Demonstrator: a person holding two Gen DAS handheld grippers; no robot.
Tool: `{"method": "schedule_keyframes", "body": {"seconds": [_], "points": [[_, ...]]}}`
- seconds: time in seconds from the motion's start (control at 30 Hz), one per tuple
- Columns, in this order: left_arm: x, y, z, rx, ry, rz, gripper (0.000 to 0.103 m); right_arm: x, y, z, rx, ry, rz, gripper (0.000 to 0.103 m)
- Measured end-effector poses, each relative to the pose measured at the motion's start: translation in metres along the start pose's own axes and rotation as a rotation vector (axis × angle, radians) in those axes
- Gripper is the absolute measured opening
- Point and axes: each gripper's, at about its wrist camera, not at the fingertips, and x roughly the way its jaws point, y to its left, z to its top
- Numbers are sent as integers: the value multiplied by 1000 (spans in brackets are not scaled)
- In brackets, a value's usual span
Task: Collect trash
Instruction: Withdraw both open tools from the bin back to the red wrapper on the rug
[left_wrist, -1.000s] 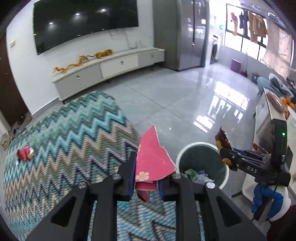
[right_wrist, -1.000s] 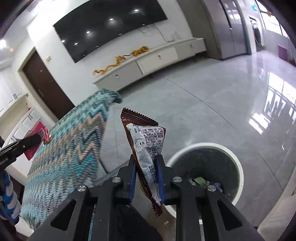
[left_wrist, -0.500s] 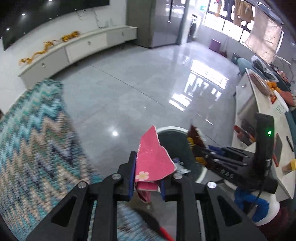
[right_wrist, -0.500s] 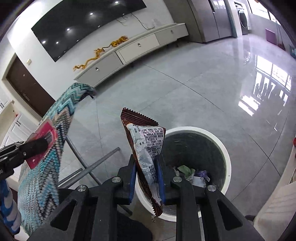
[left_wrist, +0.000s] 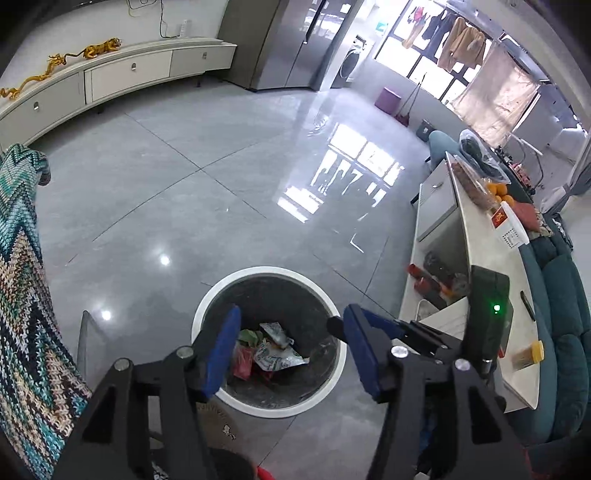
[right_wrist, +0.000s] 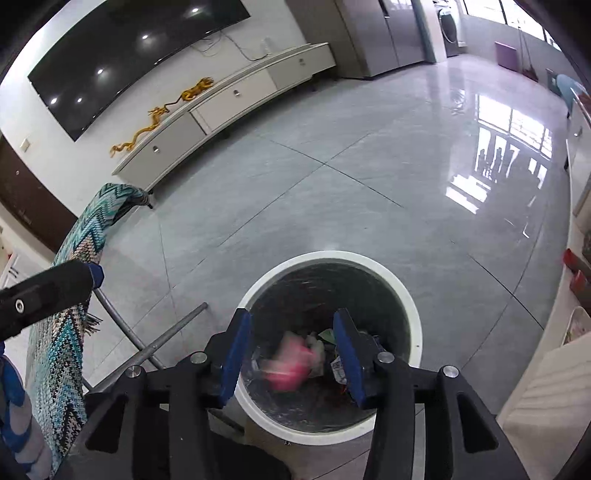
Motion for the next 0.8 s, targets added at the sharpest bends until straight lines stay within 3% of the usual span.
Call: {"method": "schedule_keyframes", "body": {"seconds": [0.2, 0.4, 0.67, 0.8], "points": [[-6, 4, -4, -9, -10, 64, 56, -7, 1, -1, 9, -10, -12, 44], [-35, 26, -11, -26, -65, 228, 56, -14, 21, 3, -24, -29, -4, 44], [-110, 68, -26, -113, -215, 434, 57, -31, 58, 8, -99, -63, 25, 44], [-147, 85, -36, -154, -288, 508, 68, -42, 85, 12, -148, -86, 48, 44]]}}
